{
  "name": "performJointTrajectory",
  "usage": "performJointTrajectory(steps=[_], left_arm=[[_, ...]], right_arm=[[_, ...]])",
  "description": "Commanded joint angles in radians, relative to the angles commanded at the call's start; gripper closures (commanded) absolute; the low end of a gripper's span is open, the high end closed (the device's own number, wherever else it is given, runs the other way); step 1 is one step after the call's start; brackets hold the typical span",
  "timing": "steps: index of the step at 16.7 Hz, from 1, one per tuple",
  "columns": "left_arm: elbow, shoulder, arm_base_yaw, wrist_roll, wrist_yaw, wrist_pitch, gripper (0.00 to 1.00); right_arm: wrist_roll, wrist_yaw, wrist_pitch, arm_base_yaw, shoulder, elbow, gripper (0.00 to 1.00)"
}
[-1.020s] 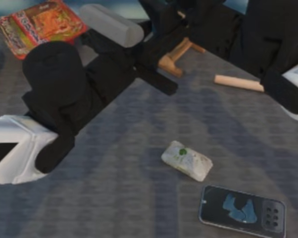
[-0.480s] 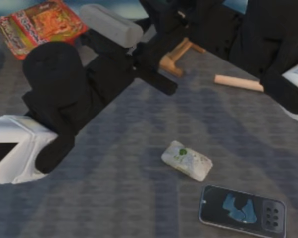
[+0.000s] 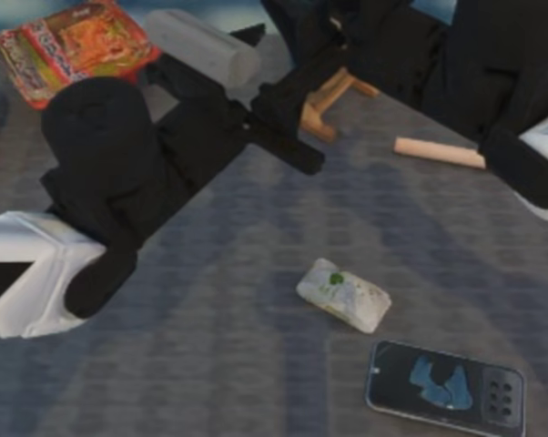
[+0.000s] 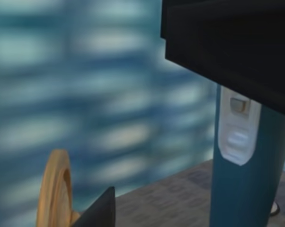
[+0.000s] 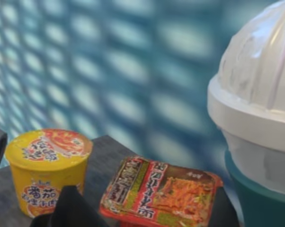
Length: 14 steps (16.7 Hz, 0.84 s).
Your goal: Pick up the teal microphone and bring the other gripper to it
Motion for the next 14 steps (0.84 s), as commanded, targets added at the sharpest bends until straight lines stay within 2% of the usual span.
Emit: performJointTrajectory(steps=[2, 3, 5, 11, 14], left_arm=[[0.000, 0.000, 0.000, 0.000, 0.000, 0.000, 0.00], [-0.008, 0.011, 0.012, 0.013, -0.019, 0.000, 0.00], [-0.025, -0.007, 0.017, 0.014, -0.016, -0.002, 0.00], [-0.233, -0.224, 0.064, 0.011, 0.010, -0.011, 0.00], [-0.268, -0.260, 0.072, 0.010, 0.017, -0.011, 0.00]], right_arm=[[0.000, 0.000, 0.000, 0.000, 0.000, 0.000, 1.00], [-0.007, 0.011, 0.001, -0.003, -0.008, 0.008, 1.00], [-0.005, 0.001, 0.001, -0.011, -0.016, 0.000, 1.00], [-0.004, -0.096, 0.001, -0.101, -0.098, -0.078, 1.00], [-0.008, -0.116, 0.001, -0.119, -0.113, -0.094, 1.00]])
